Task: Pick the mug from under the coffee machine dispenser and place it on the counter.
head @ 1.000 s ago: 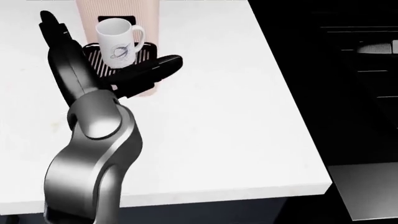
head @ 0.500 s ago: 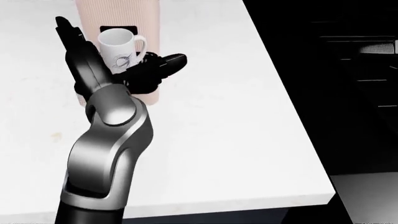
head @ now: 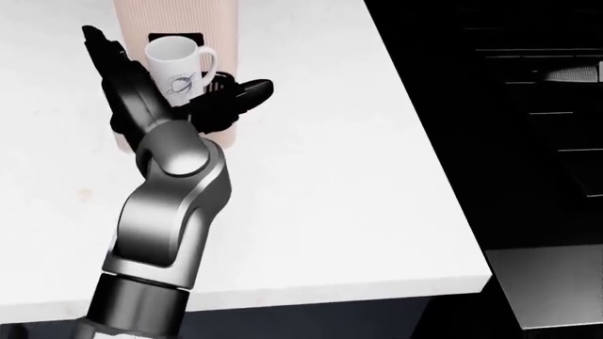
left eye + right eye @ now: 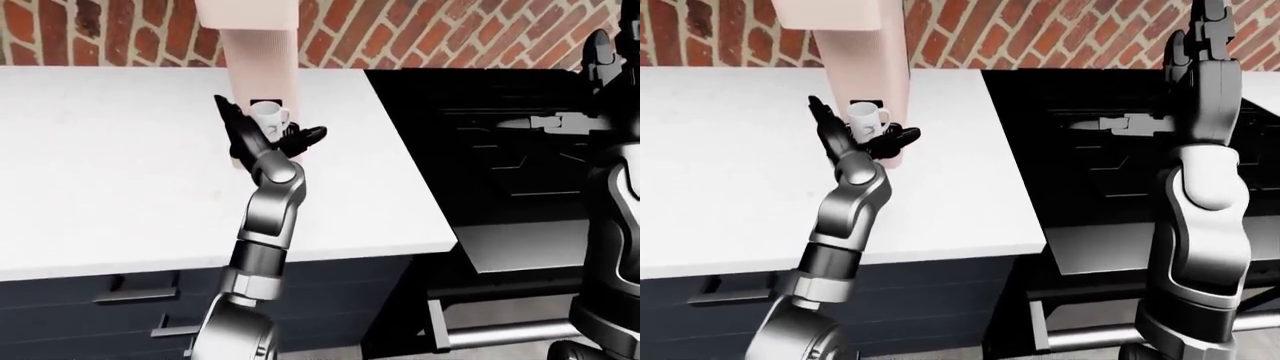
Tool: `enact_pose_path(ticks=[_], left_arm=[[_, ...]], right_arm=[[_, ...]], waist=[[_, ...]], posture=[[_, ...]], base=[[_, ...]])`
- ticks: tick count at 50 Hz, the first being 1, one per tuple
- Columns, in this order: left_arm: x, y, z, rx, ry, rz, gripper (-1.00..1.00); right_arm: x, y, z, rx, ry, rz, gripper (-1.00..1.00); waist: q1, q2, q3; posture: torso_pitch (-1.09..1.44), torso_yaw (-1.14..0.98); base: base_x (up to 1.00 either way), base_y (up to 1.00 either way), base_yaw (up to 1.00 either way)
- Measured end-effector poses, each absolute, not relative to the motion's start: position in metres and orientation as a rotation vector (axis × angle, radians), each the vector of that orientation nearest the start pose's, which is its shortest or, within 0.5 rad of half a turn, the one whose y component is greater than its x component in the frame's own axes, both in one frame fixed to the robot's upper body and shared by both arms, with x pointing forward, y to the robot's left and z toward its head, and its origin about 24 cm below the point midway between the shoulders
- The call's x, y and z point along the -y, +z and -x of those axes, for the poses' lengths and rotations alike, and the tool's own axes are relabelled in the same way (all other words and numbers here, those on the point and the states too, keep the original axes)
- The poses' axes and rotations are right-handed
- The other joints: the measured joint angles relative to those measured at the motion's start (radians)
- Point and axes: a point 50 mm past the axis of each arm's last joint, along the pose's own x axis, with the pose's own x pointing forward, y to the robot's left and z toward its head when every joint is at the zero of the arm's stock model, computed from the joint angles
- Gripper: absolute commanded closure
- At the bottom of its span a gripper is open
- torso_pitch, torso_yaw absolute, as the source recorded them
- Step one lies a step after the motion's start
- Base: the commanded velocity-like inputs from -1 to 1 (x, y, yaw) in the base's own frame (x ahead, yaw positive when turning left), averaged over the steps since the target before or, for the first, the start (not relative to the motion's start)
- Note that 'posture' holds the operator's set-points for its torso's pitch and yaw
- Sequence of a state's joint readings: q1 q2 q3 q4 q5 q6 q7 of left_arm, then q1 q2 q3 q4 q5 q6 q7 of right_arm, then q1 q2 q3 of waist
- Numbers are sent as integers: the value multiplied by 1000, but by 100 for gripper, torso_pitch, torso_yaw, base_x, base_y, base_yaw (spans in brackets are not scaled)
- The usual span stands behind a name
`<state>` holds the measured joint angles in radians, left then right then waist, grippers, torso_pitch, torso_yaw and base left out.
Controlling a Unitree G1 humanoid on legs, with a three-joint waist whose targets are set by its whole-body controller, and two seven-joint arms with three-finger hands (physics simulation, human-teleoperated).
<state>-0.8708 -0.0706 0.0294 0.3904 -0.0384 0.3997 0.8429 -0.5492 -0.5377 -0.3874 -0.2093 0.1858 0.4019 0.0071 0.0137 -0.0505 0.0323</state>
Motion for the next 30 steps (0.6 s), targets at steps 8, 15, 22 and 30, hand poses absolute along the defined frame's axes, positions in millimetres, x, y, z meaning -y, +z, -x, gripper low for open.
enact_pose_path(ticks=[8,15,22,30], left_arm=[[-97,181,-380,27,596,29,-100],[-101,186,-389,40,616,21,-100],[-104,182,-397,37,633,7,-100],[-103,179,-402,34,642,8,-32]], right_arm=[[276,266,-287,477,-279,222,-100],[276,265,-287,475,-280,221,-100],[276,266,-287,476,-279,220,-100],[276,269,-286,485,-281,218,-100]], waist=[[-4,4,-2],[-8,8,-4],[-9,11,-9],[-10,12,-14]], posture=[[0,0],[0,0],[0,0],[0,0]], base=[[0,0,0],[0,0,0],[0,0,0],[0,0,0]])
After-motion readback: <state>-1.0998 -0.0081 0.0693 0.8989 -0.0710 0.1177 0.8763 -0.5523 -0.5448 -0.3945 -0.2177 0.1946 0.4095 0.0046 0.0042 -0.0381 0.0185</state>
